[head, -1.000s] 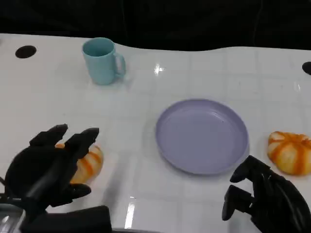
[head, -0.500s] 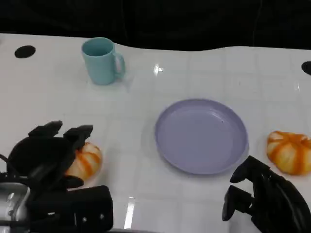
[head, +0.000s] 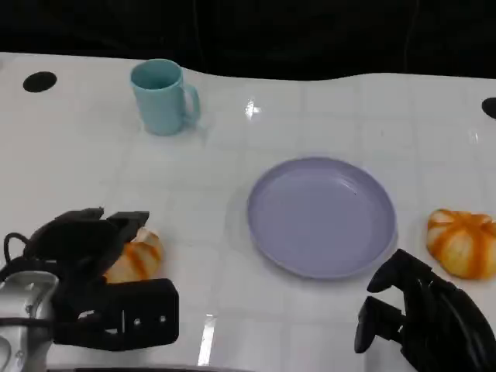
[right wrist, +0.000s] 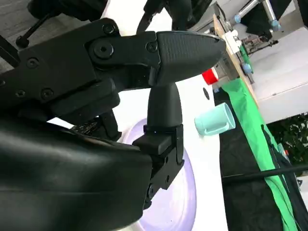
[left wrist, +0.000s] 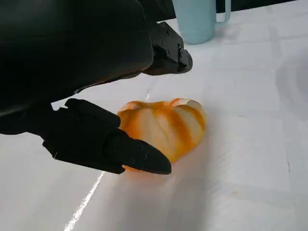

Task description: Grasp the bread from the table and place it into the plate.

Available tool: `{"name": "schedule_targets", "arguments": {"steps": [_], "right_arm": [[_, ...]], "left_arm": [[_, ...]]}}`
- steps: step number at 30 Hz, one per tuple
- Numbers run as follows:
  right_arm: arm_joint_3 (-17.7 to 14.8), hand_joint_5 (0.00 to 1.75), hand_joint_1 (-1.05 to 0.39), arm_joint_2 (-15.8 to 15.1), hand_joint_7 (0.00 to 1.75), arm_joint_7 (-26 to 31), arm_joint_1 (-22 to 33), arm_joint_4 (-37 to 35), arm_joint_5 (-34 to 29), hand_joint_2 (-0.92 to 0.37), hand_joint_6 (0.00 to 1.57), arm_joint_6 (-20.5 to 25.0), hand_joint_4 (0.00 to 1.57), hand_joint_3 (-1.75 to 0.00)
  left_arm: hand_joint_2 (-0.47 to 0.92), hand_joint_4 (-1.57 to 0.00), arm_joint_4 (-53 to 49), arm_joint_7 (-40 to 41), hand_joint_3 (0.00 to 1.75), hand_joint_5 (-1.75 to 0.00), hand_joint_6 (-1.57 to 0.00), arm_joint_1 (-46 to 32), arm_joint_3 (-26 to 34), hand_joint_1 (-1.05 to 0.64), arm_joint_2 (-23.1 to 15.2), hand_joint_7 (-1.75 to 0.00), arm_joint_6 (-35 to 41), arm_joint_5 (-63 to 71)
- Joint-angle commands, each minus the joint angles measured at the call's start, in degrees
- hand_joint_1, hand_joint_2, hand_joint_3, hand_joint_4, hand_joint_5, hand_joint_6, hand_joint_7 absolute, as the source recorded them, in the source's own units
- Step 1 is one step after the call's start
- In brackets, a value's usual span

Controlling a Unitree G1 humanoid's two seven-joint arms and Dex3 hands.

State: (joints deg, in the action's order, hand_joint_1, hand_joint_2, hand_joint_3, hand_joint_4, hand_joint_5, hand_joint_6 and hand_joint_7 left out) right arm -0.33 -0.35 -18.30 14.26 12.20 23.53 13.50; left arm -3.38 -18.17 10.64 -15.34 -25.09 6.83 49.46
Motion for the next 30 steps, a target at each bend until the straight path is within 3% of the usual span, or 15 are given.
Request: {"name": "schedule_targets", "arguments": {"steps": [1,14,24,27,29,30], "right_arm": [[-0.2,1.75,-0.55,-0.3,1.75,0.3,0.2,0.5,-0.2,-0.92,0.44,-0.5,0.74,-0.43],[-0.3,1.75,-0.55,-0.3,1.74,-0.1,0.4,0.6,0.3,-0.92,0.44,-0.7,0.73,-0.44],[-0.2,1.75,-0.55,-0.1,1.74,0.0,0.9,1.1,0.3,-0.92,0.45,-0.7,0.74,-0.44],[-0.3,1.75,-0.55,-0.2,1.73,-0.2,0.9,1.1,0.5,-0.92,0.45,-0.6,0.74,-0.45],[-0.3,1.75,-0.55,-0.3,1.73,-0.3,0.9,1.1,0.6,-0.92,0.45,-0.5,0.74,-0.45],[-0.3,1.75,-0.55,-0.3,1.73,-0.2,0.8,1.1,0.6,-0.92,0.45,-0.5,0.74,-0.45]], "left_arm": [[0.89,-0.04,-4.5,-0.3,0.0,0.0,-0.13,3.3,-2.1,-0.45,-1.0,0.0,0.9,0.6],[0.89,-0.06,-19.5,4.3,0.0,-0.01,-0.14,10.4,-6.6,-0.45,0.6,-0.01,0.6,-0.8],[0.91,-0.11,-33.2,9.1,0.03,-0.03,-0.2,15.4,-8.2,-0.38,1.4,-0.03,-5.8,-5.0],[0.92,-0.35,-36.0,13.3,0.32,-0.15,-0.46,15.1,-6.0,-0.28,1.9,-0.11,-10.5,-9.0],[0.92,-0.67,-38.0,16.9,0.4,-0.31,-0.72,15.0,-4.8,-0.25,2.1,-0.15,-14.0,-11.1],[0.92,-0.77,-38.8,18.0,0.44,-0.61,-0.89,15.1,-4.6,-0.27,2.2,-0.15,-14.9,-11.7]]}}
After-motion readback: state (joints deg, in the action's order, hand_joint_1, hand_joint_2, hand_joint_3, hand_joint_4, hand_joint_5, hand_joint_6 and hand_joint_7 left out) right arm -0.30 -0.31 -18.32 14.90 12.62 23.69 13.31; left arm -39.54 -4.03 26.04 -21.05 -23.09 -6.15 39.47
